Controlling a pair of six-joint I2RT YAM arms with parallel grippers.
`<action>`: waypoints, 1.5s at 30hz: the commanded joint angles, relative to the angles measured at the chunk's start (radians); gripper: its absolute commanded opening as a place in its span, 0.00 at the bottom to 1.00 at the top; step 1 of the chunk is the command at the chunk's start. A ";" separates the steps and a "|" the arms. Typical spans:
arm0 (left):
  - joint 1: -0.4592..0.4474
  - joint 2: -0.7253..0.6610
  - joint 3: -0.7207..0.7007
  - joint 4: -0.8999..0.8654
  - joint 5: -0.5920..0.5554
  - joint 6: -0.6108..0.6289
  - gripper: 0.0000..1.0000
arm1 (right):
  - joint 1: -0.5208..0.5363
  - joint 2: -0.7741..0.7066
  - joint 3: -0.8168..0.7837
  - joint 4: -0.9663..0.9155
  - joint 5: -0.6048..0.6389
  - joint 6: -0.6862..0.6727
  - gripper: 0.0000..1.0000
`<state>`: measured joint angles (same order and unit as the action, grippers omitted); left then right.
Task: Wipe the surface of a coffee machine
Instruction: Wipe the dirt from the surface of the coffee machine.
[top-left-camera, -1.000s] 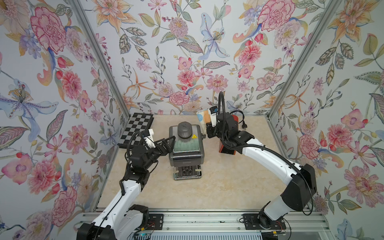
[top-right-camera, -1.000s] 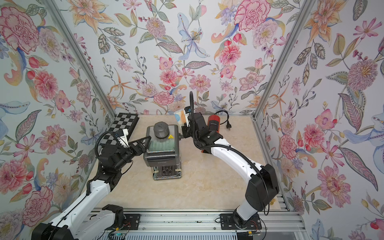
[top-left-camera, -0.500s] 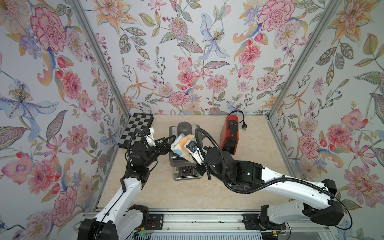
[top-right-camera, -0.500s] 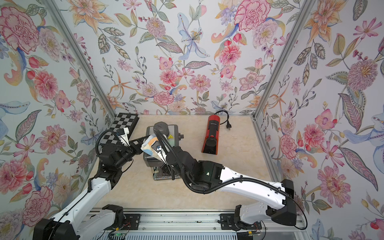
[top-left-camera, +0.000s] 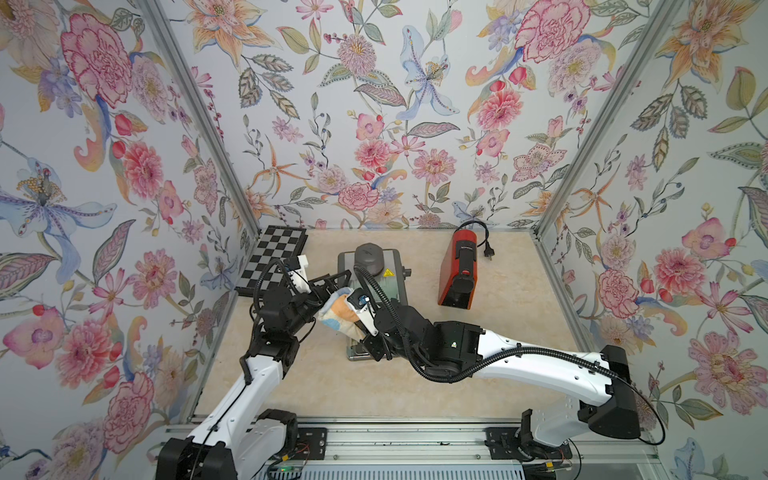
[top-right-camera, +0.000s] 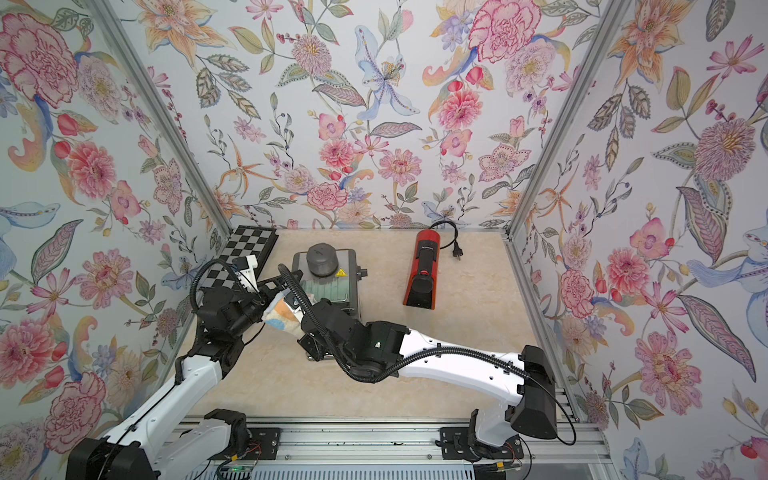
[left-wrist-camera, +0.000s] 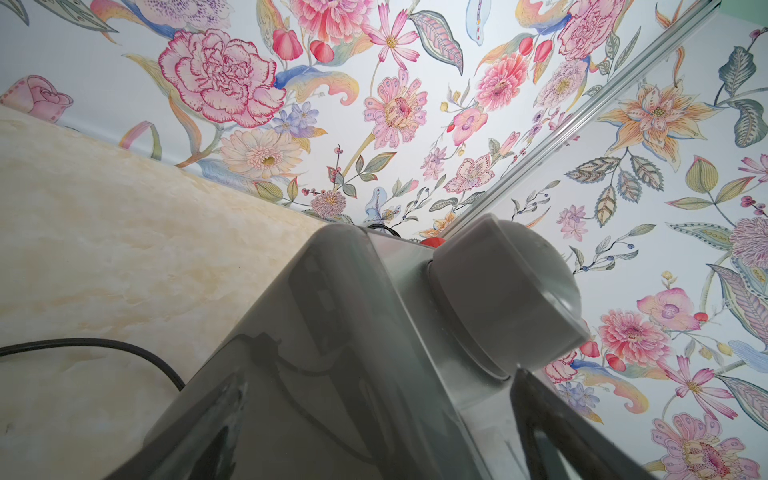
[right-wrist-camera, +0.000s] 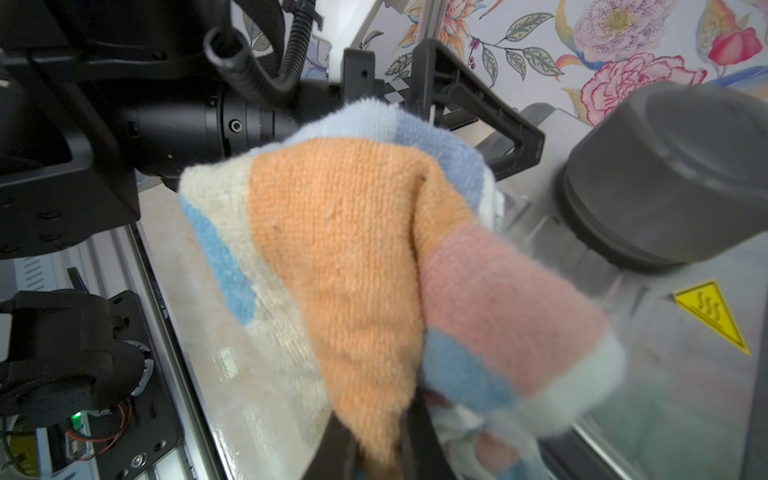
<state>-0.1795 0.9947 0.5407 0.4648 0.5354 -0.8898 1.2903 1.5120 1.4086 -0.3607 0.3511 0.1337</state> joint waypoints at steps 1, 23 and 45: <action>0.003 0.017 -0.026 -0.114 0.025 0.063 0.99 | -0.065 -0.052 -0.073 -0.127 0.095 0.076 0.00; 0.004 -0.002 -0.034 -0.115 0.023 0.060 0.99 | -0.029 0.027 -0.038 -0.035 0.029 0.035 0.00; 0.004 0.010 -0.007 -0.138 0.007 0.066 0.99 | -0.041 -0.224 -0.285 -0.017 0.011 -0.051 0.00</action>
<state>-0.1757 0.9855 0.5407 0.4286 0.5434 -0.8711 1.2312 1.2373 1.0954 -0.4324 0.3412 0.1238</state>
